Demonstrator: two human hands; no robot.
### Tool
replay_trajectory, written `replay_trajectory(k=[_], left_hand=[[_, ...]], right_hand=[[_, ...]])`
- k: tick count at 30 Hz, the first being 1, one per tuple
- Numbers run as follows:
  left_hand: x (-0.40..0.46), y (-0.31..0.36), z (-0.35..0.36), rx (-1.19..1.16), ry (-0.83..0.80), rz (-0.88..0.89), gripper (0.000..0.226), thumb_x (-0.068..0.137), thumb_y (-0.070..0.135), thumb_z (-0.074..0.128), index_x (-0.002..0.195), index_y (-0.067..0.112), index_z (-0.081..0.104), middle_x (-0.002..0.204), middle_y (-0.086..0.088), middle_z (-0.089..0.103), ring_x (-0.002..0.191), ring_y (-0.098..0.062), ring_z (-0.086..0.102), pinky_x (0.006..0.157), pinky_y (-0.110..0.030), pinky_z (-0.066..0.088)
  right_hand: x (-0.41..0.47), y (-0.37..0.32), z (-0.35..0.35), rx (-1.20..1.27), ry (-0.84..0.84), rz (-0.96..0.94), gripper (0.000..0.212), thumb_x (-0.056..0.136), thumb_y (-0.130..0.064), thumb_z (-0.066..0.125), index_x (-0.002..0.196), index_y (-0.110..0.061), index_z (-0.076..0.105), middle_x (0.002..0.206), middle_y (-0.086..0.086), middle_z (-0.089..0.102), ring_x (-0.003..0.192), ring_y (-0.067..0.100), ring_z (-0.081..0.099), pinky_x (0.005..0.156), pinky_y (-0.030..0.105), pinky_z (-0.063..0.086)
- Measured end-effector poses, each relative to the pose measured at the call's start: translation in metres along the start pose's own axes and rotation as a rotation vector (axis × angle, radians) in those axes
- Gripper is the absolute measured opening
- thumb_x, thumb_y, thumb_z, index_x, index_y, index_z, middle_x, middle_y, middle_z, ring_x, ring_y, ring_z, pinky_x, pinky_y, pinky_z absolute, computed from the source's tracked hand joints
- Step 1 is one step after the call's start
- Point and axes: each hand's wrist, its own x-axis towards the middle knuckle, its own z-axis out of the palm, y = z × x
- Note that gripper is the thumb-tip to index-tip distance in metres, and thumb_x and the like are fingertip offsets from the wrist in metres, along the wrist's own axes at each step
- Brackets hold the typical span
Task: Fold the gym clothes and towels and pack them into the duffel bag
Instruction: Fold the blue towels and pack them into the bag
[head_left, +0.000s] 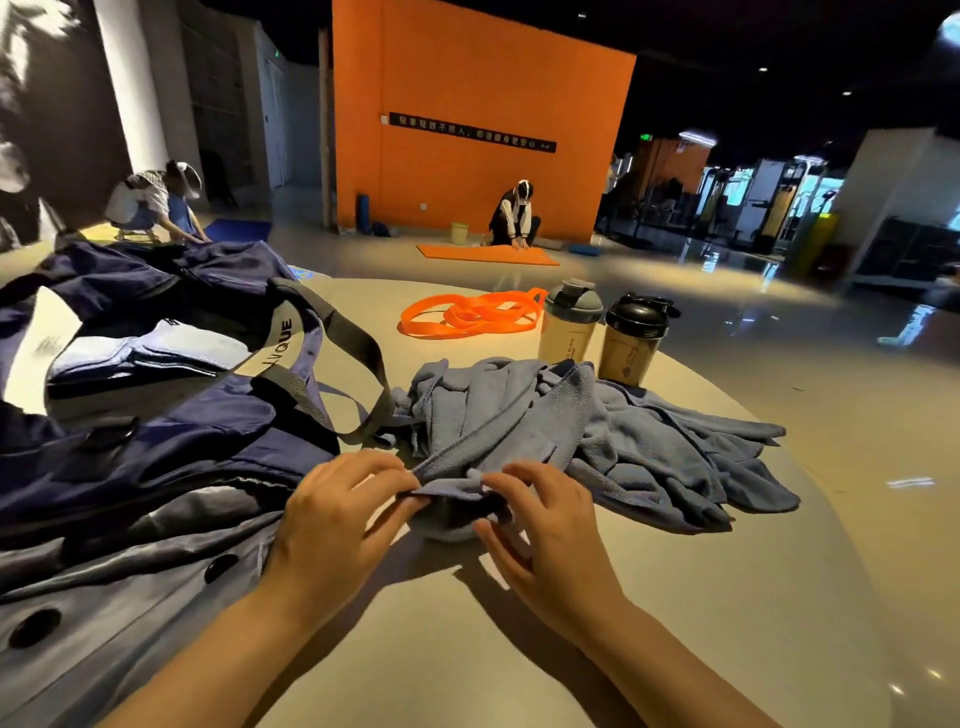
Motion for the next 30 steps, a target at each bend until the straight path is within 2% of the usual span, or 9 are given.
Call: replay_trajectory(k=[5, 8, 12, 17, 21, 23, 26, 28, 30], left_hand=[[0.001, 0.008, -0.003, 0.068, 0.049, 0.143, 0.033, 0.099, 0.041, 0.041, 0.097, 0.017, 0.064, 0.090, -0.008, 0.070, 0.080, -0.024, 0.067, 0.066, -0.035, 0.055], [0.002, 0.004, -0.008, 0.039, 0.118, 0.022, 0.038, 0.095, 0.038, 0.048, 0.089, 0.010, 0.073, 0.089, -0.007, 0.070, 0.077, -0.023, 0.068, 0.064, -0.035, 0.053], [0.005, 0.000, -0.010, 0.001, 0.165, -0.109, 0.041, 0.092, 0.041, 0.049, 0.088, 0.008, 0.073, 0.087, -0.006, 0.070, 0.069, -0.021, 0.065, 0.060, -0.035, 0.051], [0.006, 0.001, -0.010, -0.080, 0.192, -0.180, 0.058, 0.097, 0.051, 0.036, 0.092, 0.005, 0.072, 0.086, -0.009, 0.069, 0.066, -0.021, 0.064, 0.056, -0.037, 0.055], [0.006, 0.002, -0.013, -0.108, 0.179, -0.127, 0.054, 0.098, 0.047, 0.037, 0.091, 0.004, 0.070, 0.086, -0.009, 0.068, 0.066, -0.018, 0.059, 0.056, -0.038, 0.055], [0.004, 0.003, -0.016, -0.090, 0.170, -0.111, 0.047, 0.097, 0.040, 0.041, 0.090, 0.003, 0.069, 0.086, -0.010, 0.068, 0.065, -0.016, 0.057, 0.058, -0.035, 0.052], [0.004, 0.001, -0.020, -0.060, 0.140, -0.098, 0.032, 0.091, 0.027, 0.048, 0.093, 0.002, 0.069, 0.090, -0.013, 0.067, 0.070, -0.028, 0.064, 0.060, -0.041, 0.053], [0.004, 0.002, -0.020, -0.059, 0.084, -0.089, 0.031, 0.090, 0.025, 0.049, 0.097, 0.003, 0.070, 0.093, -0.013, 0.067, 0.068, -0.025, 0.060, 0.061, -0.039, 0.051], [0.003, 0.003, -0.019, -0.051, 0.036, -0.076, 0.031, 0.091, 0.025, 0.048, 0.099, 0.004, 0.070, 0.094, -0.013, 0.066, 0.064, -0.014, 0.049, 0.062, -0.033, 0.045]], right_hand=[[0.020, -0.026, 0.011, 0.062, 0.079, -0.043, 0.022, 0.082, -0.032, 0.058, 0.102, -0.023, 0.062, 0.108, 0.000, 0.064, 0.100, 0.020, 0.058, 0.086, 0.037, 0.045], [0.025, -0.012, 0.007, -0.007, 0.007, -0.002, 0.022, 0.074, -0.020, 0.067, 0.093, -0.026, 0.059, 0.095, -0.005, 0.065, 0.091, 0.019, 0.061, 0.084, 0.041, 0.046], [0.038, 0.021, -0.021, -0.130, -0.141, 0.115, 0.018, 0.080, -0.004, 0.067, 0.091, -0.017, 0.062, 0.088, 0.003, 0.066, 0.086, 0.026, 0.060, 0.101, 0.053, 0.040], [0.073, 0.032, -0.101, -0.106, 0.011, 0.020, 0.019, 0.084, -0.003, 0.066, 0.102, -0.005, 0.066, 0.091, 0.015, 0.070, 0.078, 0.029, 0.068, 0.070, 0.031, 0.055], [0.054, 0.009, -0.140, -0.193, -0.024, -0.186, 0.024, 0.087, -0.024, 0.056, 0.102, -0.007, 0.065, 0.079, 0.011, 0.071, 0.063, 0.020, 0.069, 0.060, 0.024, 0.055], [0.023, -0.010, -0.147, -0.155, -0.078, -0.214, 0.031, 0.098, -0.044, 0.035, 0.102, -0.022, 0.058, 0.075, -0.002, 0.069, 0.059, 0.005, 0.063, 0.051, 0.017, 0.054], [-0.028, -0.031, -0.141, -0.105, -0.349, -0.194, 0.032, 0.096, -0.051, 0.034, 0.096, -0.035, 0.061, 0.068, -0.017, 0.065, 0.050, -0.001, 0.054, 0.047, 0.011, 0.046], [-0.051, -0.039, -0.127, -0.055, -0.499, -0.069, 0.063, 0.085, -0.076, 0.016, 0.113, -0.043, 0.062, 0.092, -0.026, 0.068, 0.074, -0.005, 0.061, 0.069, 0.003, 0.043], [-0.075, -0.043, -0.115, -0.071, -0.581, 0.011, 0.100, 0.055, -0.093, -0.009, 0.131, -0.056, 0.044, 0.122, -0.039, 0.052, 0.106, -0.011, 0.049, 0.088, 0.000, 0.033]])
